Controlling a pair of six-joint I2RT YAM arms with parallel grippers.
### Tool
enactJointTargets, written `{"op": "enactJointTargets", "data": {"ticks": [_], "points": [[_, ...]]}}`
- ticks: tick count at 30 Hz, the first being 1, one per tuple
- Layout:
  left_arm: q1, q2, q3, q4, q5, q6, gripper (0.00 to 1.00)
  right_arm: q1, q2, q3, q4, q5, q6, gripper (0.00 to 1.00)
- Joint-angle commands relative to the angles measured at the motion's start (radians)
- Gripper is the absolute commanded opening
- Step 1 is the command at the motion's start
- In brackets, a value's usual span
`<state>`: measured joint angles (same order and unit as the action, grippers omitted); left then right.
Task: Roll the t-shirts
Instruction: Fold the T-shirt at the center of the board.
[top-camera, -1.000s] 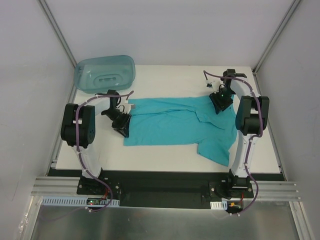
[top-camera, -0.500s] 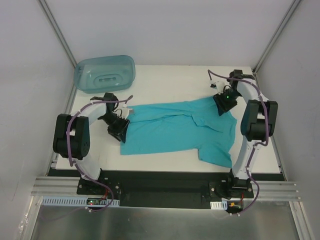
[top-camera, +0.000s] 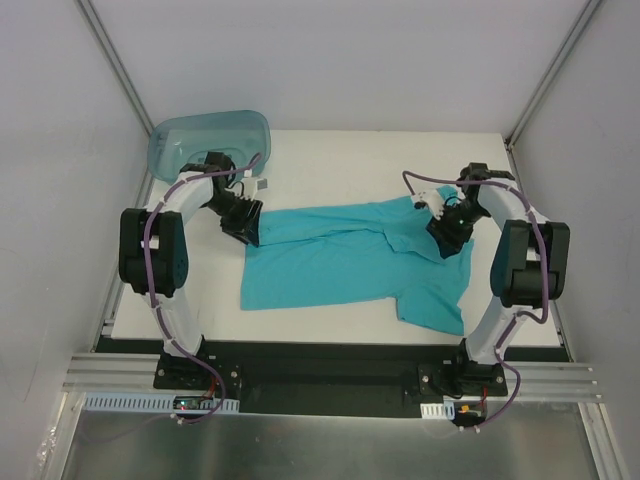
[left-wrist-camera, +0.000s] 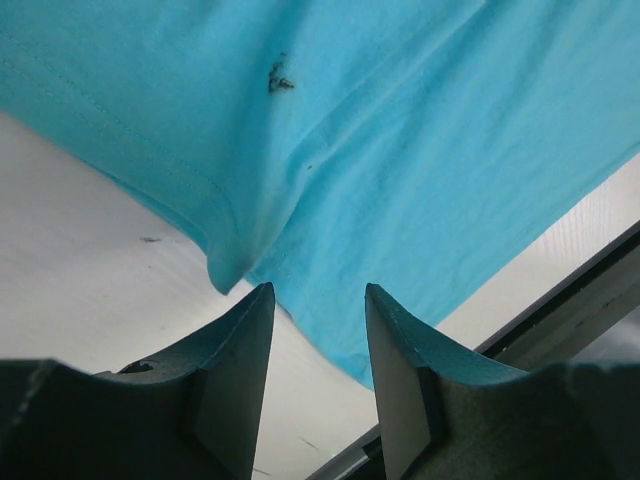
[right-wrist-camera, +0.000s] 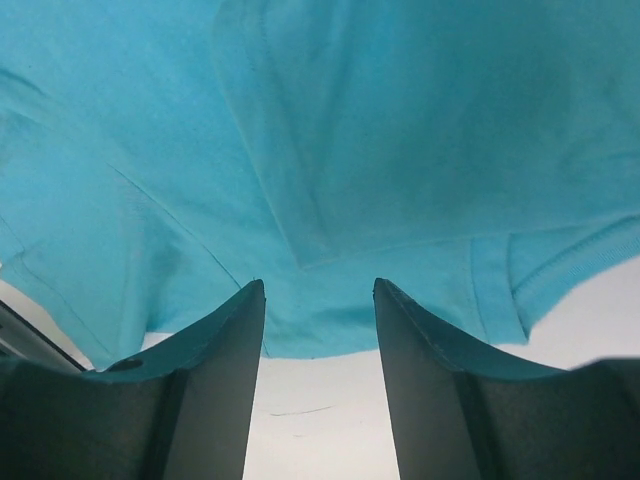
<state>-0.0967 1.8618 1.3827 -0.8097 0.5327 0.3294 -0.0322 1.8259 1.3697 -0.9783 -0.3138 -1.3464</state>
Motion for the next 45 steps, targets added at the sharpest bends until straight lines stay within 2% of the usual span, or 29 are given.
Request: {"op": "enactJointTargets", "data": {"ticks": [1,11,18,25,40,45], "points": [[0.003,0.037,0.058,-0.028,0.004,-0.003,0.42,0.031,0.018,-0.023,-0.013,-0.010,-0.082,0.51],[0.003,0.066,0.070,-0.029,-0.005,0.003,0.42,0.055,0.093,-0.029,0.061,0.117,-0.066,0.45],[0.003,0.094,0.059,-0.029,-0.022,0.025,0.42,0.055,0.113,-0.027,0.064,0.145,-0.079,0.39],[0.003,0.108,0.068,-0.031,-0.027,0.028,0.42,0.055,0.072,-0.029,0.009,0.111,-0.095,0.41],[0.002,0.128,0.067,-0.031,-0.014,0.019,0.42,0.061,0.047,-0.089,0.038,0.145,-0.131,0.41],[0.002,0.129,0.064,-0.031,-0.016,0.019,0.42,0.063,0.065,-0.069,0.050,0.153,-0.097,0.33]]}}
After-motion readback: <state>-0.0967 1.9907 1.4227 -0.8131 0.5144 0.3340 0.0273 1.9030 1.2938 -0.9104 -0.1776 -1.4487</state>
